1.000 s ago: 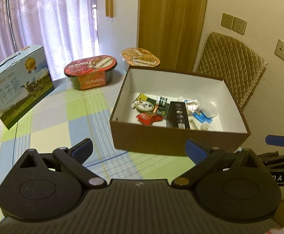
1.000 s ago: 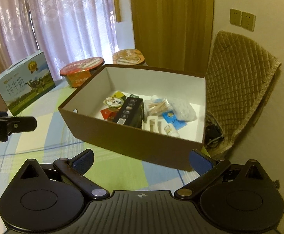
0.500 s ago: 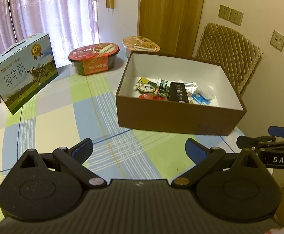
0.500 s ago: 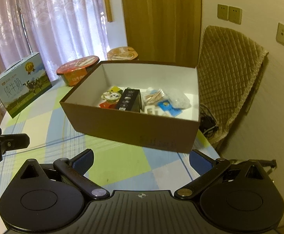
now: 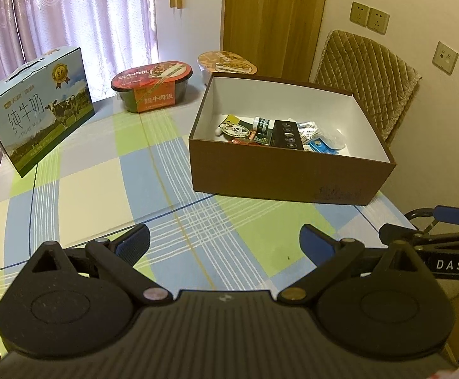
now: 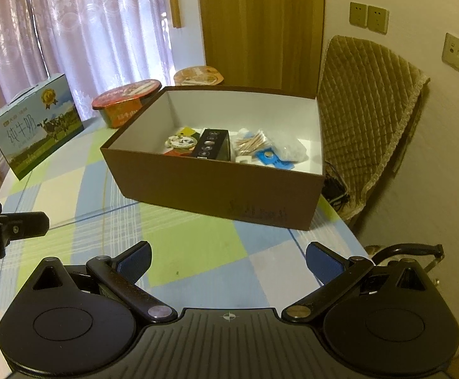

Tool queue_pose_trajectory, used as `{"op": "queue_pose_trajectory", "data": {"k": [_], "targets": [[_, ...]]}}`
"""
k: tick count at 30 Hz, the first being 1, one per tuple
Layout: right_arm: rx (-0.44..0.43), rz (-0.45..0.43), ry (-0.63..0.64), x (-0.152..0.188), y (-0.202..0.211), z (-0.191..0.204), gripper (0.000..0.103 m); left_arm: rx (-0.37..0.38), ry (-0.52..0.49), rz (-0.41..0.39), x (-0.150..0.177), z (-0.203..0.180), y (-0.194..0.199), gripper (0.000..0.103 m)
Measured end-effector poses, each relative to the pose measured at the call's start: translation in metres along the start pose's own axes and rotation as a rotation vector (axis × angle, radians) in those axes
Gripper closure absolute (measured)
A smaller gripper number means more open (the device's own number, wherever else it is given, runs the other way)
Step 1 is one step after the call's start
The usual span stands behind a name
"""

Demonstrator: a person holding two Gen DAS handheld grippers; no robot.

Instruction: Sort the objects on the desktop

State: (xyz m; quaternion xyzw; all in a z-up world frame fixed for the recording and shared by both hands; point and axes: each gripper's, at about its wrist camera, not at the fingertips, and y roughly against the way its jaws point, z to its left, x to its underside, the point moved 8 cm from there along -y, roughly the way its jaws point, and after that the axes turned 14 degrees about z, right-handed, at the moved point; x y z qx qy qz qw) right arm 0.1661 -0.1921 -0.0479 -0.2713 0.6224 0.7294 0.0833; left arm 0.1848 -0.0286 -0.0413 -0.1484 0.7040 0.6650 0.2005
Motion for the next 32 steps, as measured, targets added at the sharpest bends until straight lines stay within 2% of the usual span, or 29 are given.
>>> {"op": "queue_pose_trajectory", "data": {"k": [22,32], "targets": [[0.005,0.061,-0.017,0.017,-0.011,-0.001,0.002,-0.021,-0.037,0.048,0.019,-0.008,-0.012,0.003],[0.008,0.059,-0.031,0.017,-0.010,-0.008,0.002,-0.021,-0.051,0.036,0.015,-0.015,-0.013,0.003]]}}
